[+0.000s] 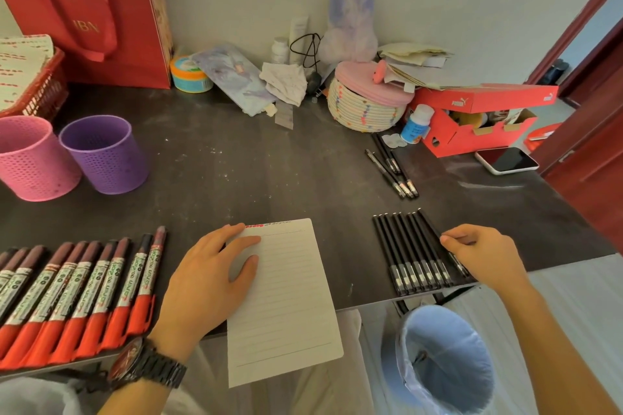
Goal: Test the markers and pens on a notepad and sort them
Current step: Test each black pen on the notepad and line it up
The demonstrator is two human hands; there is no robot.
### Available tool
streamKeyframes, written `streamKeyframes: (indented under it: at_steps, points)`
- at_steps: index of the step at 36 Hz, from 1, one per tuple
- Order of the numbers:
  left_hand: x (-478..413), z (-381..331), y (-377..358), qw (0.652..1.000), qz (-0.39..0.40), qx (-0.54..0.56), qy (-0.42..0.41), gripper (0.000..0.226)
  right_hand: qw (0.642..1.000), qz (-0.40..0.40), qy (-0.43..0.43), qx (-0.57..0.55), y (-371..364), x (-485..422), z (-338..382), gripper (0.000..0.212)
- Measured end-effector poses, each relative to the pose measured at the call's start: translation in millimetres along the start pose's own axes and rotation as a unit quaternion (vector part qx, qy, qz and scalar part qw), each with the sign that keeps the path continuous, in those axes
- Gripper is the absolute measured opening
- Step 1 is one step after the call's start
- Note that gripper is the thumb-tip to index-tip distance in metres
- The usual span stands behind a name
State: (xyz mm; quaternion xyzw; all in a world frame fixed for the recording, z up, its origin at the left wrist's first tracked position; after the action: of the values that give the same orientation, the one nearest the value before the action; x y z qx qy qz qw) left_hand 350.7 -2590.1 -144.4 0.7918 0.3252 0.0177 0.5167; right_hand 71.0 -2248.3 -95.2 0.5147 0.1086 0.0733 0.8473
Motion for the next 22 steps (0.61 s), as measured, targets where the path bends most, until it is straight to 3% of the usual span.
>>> streamKeyframes:
  at_steps: [22]
  points:
    - [0,-2,4,1.000,0.007,-0.001,-0.003,0.037,1.000,0.008,-0.021,0.018,1,13,13,0.006]
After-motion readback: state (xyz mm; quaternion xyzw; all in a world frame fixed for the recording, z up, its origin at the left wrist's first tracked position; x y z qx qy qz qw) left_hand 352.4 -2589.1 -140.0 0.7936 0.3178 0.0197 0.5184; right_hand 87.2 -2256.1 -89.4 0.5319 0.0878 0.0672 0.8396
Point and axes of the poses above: each hand's wrist, its own x-axis away from the middle knuckle, its own y-axis out of the back of the hand, z = x × y, the point moved 1 cm from there along -x, towards the middle knuckle, and after that the axes turned 9 degrees about -z, right-handed, at the moved point
